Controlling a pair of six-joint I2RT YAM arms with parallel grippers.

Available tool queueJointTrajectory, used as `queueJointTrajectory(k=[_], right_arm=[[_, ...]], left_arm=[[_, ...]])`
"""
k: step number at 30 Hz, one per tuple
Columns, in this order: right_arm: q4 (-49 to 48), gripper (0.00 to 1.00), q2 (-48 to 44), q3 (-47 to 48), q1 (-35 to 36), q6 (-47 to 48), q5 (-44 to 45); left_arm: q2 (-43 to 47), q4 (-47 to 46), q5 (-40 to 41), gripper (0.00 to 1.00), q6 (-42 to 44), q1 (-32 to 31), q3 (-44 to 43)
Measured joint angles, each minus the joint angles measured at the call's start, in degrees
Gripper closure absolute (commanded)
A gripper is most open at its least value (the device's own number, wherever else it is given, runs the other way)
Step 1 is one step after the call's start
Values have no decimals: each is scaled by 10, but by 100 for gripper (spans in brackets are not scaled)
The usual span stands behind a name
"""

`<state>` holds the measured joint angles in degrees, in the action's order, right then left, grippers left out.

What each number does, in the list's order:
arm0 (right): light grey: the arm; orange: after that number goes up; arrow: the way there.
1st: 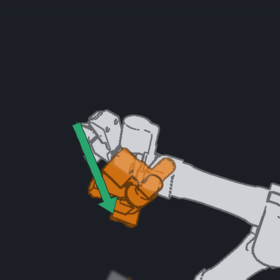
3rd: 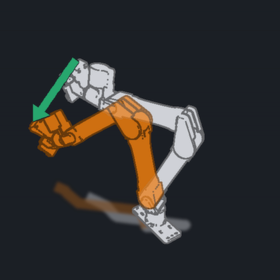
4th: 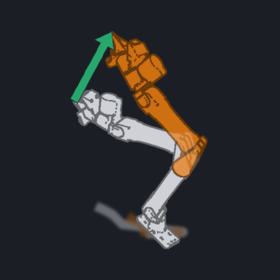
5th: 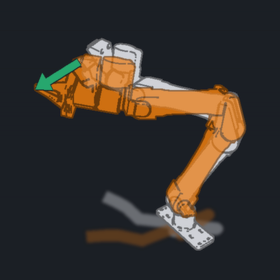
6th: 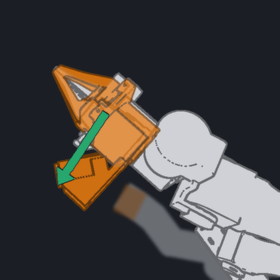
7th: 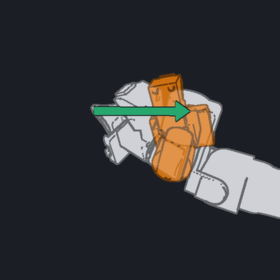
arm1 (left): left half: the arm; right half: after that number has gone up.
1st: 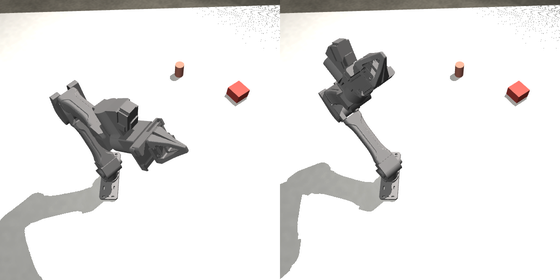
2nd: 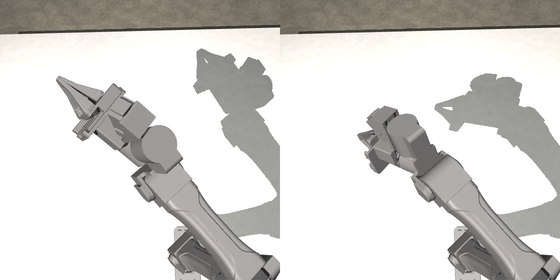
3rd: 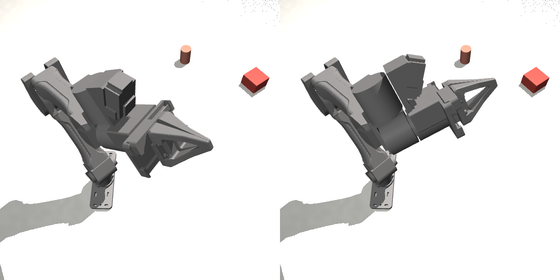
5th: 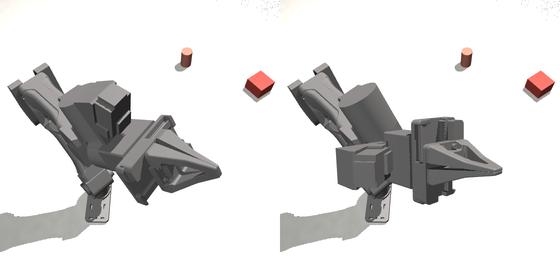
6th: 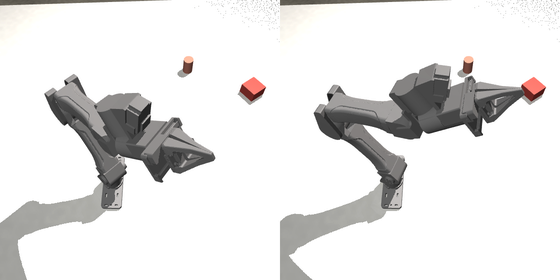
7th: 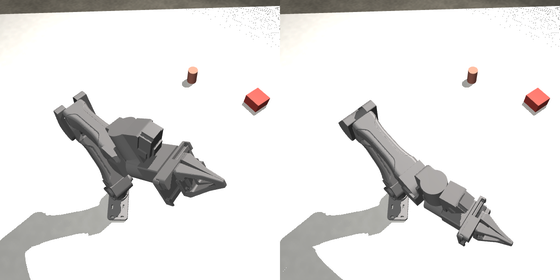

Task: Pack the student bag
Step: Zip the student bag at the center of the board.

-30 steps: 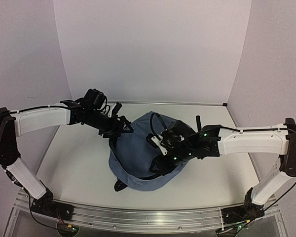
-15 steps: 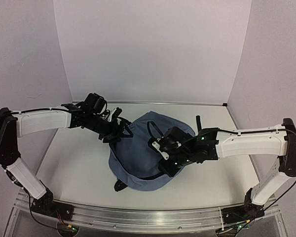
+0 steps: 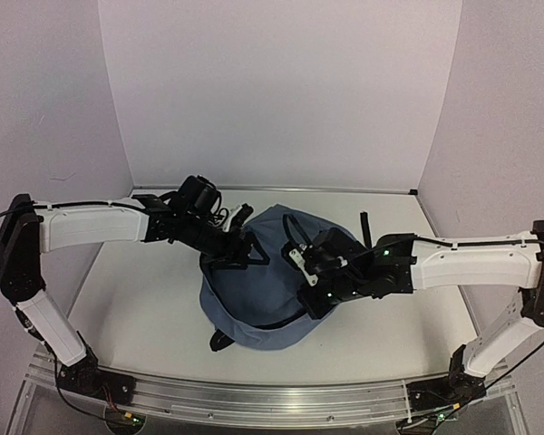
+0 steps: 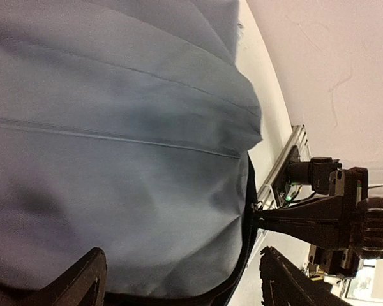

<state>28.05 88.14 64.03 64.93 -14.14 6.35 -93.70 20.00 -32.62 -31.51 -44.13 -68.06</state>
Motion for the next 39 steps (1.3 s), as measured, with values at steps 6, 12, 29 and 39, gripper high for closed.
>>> queueJointTrajectory(k=[6, 12, 29, 39], right_arm=[[-12, 100, -37, -20, 0, -52, -13], [-24, 100, -44, -48, 0, -103, -25], [-126, 100, -70, -86, 24, -251, -20], [-184, 100, -6, -57, 98, -279, 58]], left_arm=[[-67, -86, -21, 28, -19, -43, -31], [-155, -171, -66, 31, -45, -36, -72], [-234, -286, -127, 34, -84, -37, -113], [-237, -295, -128, 35, -90, -37, -113]])
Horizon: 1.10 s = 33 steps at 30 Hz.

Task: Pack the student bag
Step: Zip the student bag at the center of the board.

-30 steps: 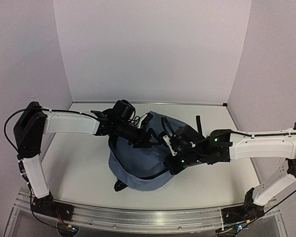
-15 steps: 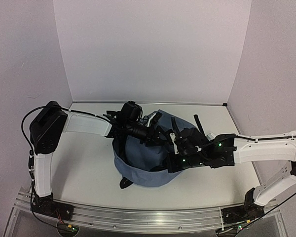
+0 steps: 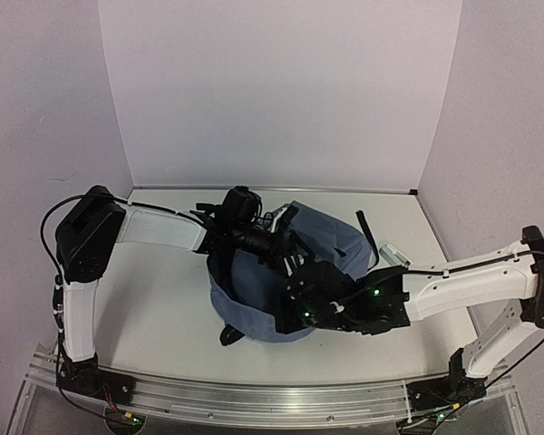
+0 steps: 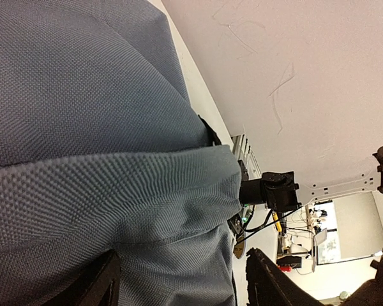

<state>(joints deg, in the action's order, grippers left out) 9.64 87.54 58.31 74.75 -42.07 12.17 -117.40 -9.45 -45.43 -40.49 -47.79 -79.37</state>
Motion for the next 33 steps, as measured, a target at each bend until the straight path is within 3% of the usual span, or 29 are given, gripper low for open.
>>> queueJointTrajectory(k=[7, 13, 17, 24, 30, 33], right_arm=[[-26, 100, 56, 35, 22, 0, 66], [-39, 100, 59, 48, 22, 0, 80], [-46, 100, 54, 48, 26, -2, 84], [-48, 100, 27, 48, 23, -10, 91], [-46, 51, 27, 57, 20, -15, 81], [-46, 44, 22, 61, 19, -22, 88]], left_arm=[[4, 1, 9, 33, 9, 0, 3], [26, 34, 36, 22, 41, 1, 7], [86, 70, 81, 15, 71, 8, 43], [248, 101, 163, 14, 110, 25, 142], [344, 62, 162, 16, 114, 27, 255], [370, 34, 150, 16, 102, 22, 324]])
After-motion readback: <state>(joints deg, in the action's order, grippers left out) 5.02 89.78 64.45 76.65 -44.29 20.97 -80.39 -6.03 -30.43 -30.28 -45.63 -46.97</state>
